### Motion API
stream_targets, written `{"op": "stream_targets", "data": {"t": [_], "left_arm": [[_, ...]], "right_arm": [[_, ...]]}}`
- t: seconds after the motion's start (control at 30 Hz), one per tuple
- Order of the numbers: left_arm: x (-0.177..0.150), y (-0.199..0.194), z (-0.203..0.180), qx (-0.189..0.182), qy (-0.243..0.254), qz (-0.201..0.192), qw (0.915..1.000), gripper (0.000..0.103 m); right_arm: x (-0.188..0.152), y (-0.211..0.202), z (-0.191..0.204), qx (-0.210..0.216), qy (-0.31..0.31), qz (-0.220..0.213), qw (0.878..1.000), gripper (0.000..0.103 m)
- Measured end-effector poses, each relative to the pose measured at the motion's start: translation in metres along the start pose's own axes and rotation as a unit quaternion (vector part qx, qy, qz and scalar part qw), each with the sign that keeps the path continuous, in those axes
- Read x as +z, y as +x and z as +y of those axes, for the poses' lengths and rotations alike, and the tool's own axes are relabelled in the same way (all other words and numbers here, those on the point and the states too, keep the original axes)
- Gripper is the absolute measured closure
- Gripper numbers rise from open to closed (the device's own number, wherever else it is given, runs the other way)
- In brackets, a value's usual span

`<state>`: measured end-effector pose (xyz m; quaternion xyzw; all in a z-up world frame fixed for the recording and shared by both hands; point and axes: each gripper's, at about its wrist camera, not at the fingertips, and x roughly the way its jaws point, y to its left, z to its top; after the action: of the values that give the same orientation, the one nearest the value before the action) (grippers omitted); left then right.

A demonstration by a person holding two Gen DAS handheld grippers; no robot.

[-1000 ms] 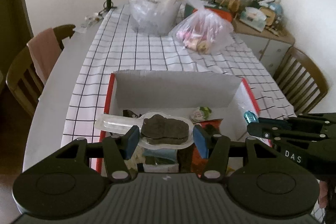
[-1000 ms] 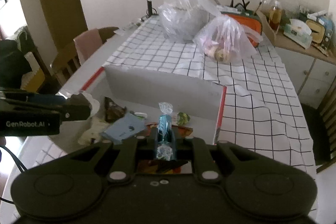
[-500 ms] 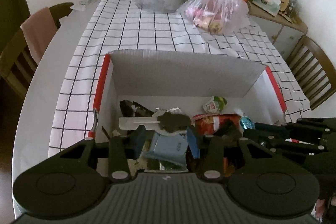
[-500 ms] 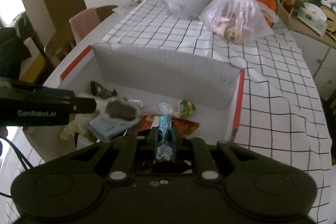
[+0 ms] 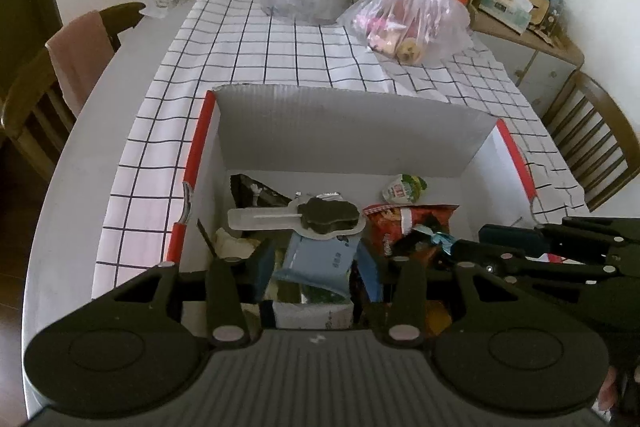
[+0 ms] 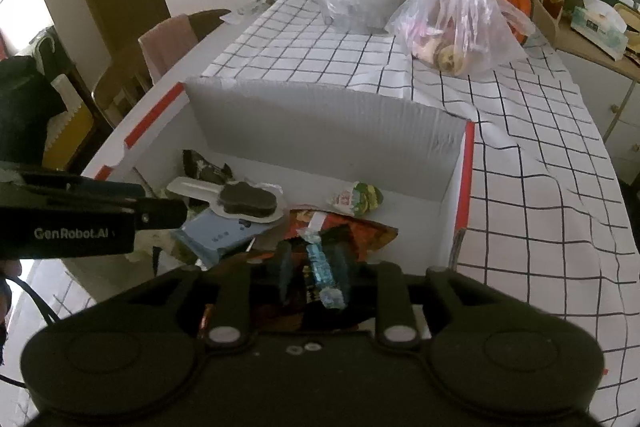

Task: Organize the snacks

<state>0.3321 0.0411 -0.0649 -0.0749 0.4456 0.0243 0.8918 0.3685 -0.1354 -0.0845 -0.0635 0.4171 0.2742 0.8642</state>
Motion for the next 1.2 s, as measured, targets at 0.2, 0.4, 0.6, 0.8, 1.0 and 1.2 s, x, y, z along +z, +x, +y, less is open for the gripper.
{"op": "stream_targets", "data": {"t": [0.2,0.4,0.6,0.8,1.0,1.2], "left_arm": [[-0.008,-0.019,-0.002,-0.003,0.003,-0.018,0.9998,0.047],[-0.015,-0.040,-0.004,-0.008,0.005,-0.039,0.9992,0.040],[-0.022,-0.061,-0.007,-0.008,0.009,-0.058,0.9982,0.039],[-0.029,-0.081,-0.008,-0.009,0.008,-0.080,0.9967,0.032],[-0.035,-0.100,-0.009,-0.013,0.002,-0.100,0.9949,0.029],[-0.045,-0.115,-0.006,-0.014,-0.008,-0.117,0.9930,0.022]], "right_arm": [[-0.004,-0.017,0.003,0.003,0.003,-0.014,1.000,0.067],[-0.008,-0.039,0.006,0.005,0.009,-0.036,0.999,0.056],[-0.014,-0.063,0.011,0.009,0.013,-0.064,0.998,0.033],[-0.018,-0.087,0.012,0.014,0.019,-0.089,0.996,0.017],[-0.022,-0.108,0.014,0.011,0.025,-0.115,0.993,0.004],[-0.028,-0.126,0.018,0.014,0.024,-0.131,0.991,0.000]]}}
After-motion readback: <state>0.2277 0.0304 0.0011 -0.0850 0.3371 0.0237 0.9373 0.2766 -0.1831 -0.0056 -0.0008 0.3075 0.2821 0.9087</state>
